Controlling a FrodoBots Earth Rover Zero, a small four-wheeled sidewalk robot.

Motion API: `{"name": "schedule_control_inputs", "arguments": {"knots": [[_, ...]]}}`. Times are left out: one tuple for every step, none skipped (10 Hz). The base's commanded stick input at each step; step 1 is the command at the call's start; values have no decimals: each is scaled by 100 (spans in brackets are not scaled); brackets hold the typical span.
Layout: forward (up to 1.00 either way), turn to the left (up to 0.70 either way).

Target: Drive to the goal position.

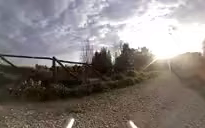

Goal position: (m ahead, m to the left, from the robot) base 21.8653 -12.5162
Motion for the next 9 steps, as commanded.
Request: {"name": "schedule_control_inputs", "arguments": {"knots": [[0, -50], [0, -50], [0, -50], [0, -33], [0, 0], [0, 0], [0, 0], [0, 0], [0, 0]]}}
